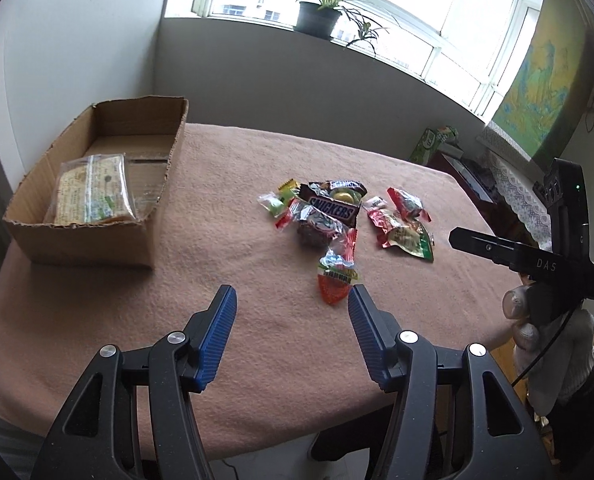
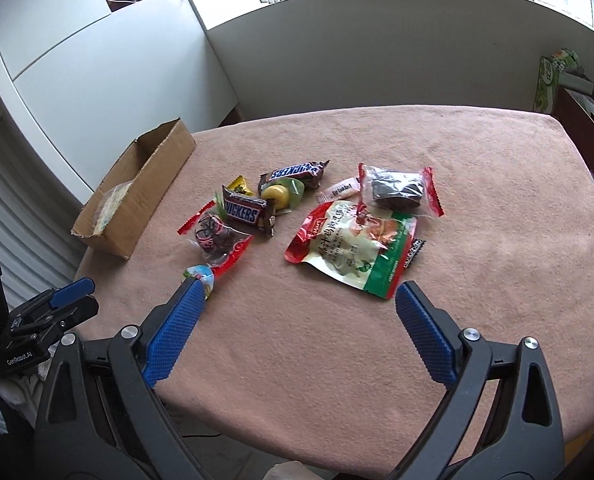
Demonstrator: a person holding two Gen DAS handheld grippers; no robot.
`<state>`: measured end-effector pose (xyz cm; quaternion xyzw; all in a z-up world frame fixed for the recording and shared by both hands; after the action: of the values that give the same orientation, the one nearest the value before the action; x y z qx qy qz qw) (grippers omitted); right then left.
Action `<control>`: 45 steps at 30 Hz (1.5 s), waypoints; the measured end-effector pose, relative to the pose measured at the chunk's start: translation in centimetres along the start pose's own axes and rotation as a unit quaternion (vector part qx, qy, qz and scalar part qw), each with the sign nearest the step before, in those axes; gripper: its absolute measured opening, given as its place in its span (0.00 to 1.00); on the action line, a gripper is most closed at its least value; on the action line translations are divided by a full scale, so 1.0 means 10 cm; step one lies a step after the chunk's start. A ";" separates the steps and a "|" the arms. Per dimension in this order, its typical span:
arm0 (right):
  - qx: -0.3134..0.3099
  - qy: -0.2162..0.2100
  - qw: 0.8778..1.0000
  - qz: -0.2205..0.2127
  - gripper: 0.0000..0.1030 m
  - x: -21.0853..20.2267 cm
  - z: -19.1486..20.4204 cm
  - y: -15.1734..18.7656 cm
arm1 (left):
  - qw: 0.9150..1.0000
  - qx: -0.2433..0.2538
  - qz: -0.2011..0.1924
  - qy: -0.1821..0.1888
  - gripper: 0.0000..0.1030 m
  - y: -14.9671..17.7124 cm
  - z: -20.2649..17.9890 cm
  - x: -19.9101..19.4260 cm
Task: Organize snacks
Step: 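Grasp the dark packet in clear wrap with the right gripper while the left gripper grasps the orange-tipped candy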
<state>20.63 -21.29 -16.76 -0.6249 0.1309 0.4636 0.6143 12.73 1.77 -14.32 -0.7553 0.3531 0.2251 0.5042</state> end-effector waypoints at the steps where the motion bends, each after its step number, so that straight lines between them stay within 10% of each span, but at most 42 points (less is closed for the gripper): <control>1: 0.001 -0.002 1.000 0.001 0.95 0.01 -0.02 0.01 | 1.000 0.001 0.003 0.000 0.56 0.02 -0.01 0.03; 23: 0.035 0.061 0.997 0.041 0.95 0.59 -0.88 -0.51 | 0.998 0.031 0.056 -0.005 0.56 0.17 -0.26 0.61; 45: 0.025 0.067 0.993 0.098 0.85 1.09 -0.84 -0.47 | 0.996 0.058 0.070 -0.026 0.51 0.14 -0.39 1.04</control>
<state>33.44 -23.38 -23.33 -0.6231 0.2440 0.4748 0.5716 18.37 -5.32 -20.90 -0.6920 0.4042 0.2582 0.5395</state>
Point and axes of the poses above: each gripper's, at about its wrist camera, not at the fingertips, and x roughly the way its jaws point, z to its left, y to its underside, the point moved 9 cm from there along x, roughly the way its jaws point, and after that the axes turned 11 degrees about -x, right-handed, at the moved point
